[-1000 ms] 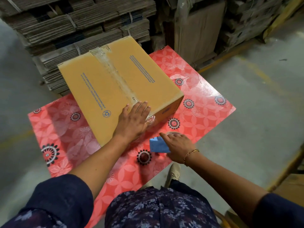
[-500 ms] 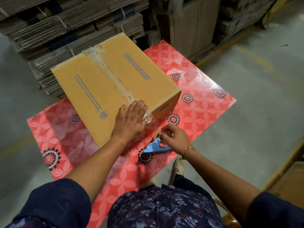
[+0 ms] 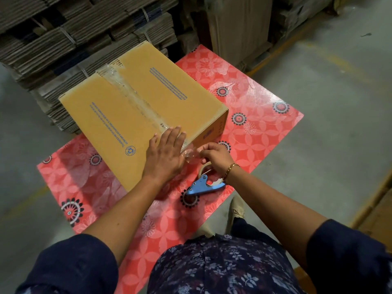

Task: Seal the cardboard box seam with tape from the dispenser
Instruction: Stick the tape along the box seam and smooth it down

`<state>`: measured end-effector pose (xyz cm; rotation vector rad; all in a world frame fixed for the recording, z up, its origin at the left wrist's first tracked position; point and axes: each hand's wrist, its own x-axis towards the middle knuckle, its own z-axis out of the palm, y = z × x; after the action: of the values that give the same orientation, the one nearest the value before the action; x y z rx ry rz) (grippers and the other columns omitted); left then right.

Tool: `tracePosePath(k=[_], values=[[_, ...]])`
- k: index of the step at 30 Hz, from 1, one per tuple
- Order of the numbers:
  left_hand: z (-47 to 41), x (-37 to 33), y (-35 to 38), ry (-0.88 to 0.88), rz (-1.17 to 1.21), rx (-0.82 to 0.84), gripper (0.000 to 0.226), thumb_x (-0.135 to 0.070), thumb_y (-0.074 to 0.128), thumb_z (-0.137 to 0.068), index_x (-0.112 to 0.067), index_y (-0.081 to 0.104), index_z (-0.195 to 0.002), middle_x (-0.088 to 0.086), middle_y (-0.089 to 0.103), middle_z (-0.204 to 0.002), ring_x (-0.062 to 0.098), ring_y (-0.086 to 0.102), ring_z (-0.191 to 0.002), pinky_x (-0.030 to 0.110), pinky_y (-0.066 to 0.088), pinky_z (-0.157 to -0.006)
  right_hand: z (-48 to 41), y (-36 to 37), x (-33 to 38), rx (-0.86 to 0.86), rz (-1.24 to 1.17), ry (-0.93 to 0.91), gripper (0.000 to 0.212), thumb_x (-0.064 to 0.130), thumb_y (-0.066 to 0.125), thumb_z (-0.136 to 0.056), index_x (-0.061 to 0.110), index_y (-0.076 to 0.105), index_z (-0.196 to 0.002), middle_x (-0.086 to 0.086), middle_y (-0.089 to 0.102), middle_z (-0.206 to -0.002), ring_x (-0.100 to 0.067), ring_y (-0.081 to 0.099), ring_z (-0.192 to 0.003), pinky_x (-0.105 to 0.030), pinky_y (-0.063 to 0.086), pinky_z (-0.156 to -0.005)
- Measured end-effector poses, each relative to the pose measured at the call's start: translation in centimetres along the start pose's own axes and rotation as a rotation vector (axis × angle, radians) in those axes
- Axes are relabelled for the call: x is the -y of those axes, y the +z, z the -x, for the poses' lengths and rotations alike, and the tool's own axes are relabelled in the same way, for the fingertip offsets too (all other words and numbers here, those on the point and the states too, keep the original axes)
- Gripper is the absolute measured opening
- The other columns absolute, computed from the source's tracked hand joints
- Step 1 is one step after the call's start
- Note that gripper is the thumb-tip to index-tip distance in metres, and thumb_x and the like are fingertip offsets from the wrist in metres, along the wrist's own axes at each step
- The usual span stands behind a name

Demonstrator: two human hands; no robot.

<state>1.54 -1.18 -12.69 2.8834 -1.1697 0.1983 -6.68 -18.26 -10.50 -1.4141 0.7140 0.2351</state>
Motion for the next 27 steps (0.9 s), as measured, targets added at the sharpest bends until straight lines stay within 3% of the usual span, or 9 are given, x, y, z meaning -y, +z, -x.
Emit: tracePosePath(k=[3, 8, 14, 21, 23, 27], values=[[0.1, 0.0, 0.2, 0.0, 0.01, -0.018, 0.054, -0.048, 0.041, -0.1, -0.018, 0.047, -0.145, 0.005, 0.045, -0.157, 0.025, 0.044, -0.142, 0.053, 0.033, -0.11, -0.1, 0.0, 0.1, -0.023, 0.055, 0.004, 0.011, 0.004, 0.053, -0.088, 0.009, 0.062, -0.084, -0.002, 0.057, -0.061, -0.002, 0.049, -0.032, -0.017, 0.037, -0.03], [0.3, 0.1, -0.1, 0.024, 0.04, -0.056, 0.06, -0.036, 0.054, -0.09, -0.016, 0.043, -0.146, 0.009, 0.045, -0.155, 0.029, 0.043, -0.14, 0.056, 0.035, -0.112, 0.0, 0.0, 0.3, -0.033, 0.114, -0.001, 0.009, 0.007, 0.056, -0.088, 0.006, 0.065, -0.091, 0.001, 0.059, -0.061, 0.001, 0.049, -0.031, -0.015, 0.039, -0.03], [0.7, -0.1, -0.3, 0.129, 0.072, -0.222, 0.033, -0.025, 0.061, -0.09, -0.017, 0.051, -0.121, 0.01, 0.057, -0.132, 0.03, 0.05, -0.131, 0.053, 0.044, -0.104, 0.0, -0.1, 0.3, -0.027, 0.112, -0.023, 0.01, 0.004, 0.053, -0.091, 0.007, 0.063, -0.088, 0.002, 0.058, -0.064, 0.001, 0.049, -0.029, -0.012, 0.037, -0.03], [1.3, -0.2, -0.1, 0.37, -0.074, -0.349, 0.031, -0.019, 0.074, -0.087, -0.015, 0.065, -0.117, 0.009, 0.059, -0.104, 0.029, 0.052, -0.102, 0.046, 0.045, -0.086, -0.6, -0.3, -0.2, -0.028, 0.165, -0.029, 0.007, 0.011, 0.06, -0.086, 0.013, 0.067, -0.084, 0.0, 0.057, -0.063, -0.008, 0.046, -0.039, -0.019, 0.035, -0.032], [1.3, -0.3, -0.3, 0.367, -0.084, -0.343, 0.024, -0.019, 0.074, -0.087, -0.019, 0.065, -0.109, 0.007, 0.059, -0.093, 0.028, 0.05, -0.092, 0.044, 0.042, -0.077, -0.7, -0.3, -0.5, -0.032, 0.167, -0.037, 0.008, 0.012, 0.06, -0.087, 0.013, 0.067, -0.083, 0.0, 0.057, -0.062, -0.01, 0.048, -0.041, -0.018, 0.036, -0.033], [1.3, -0.3, -0.8, 0.387, -0.088, -0.281, 0.01, -0.02, 0.075, -0.087, -0.019, 0.065, -0.087, 0.005, 0.056, -0.083, 0.027, 0.046, -0.082, 0.041, 0.035, -0.071, -1.2, 0.0, -0.6, -0.062, 0.245, -0.096, 0.017, 0.01, 0.059, -0.091, 0.017, 0.064, -0.076, 0.006, 0.058, -0.058, -0.006, 0.052, -0.048, -0.021, 0.042, -0.049]])
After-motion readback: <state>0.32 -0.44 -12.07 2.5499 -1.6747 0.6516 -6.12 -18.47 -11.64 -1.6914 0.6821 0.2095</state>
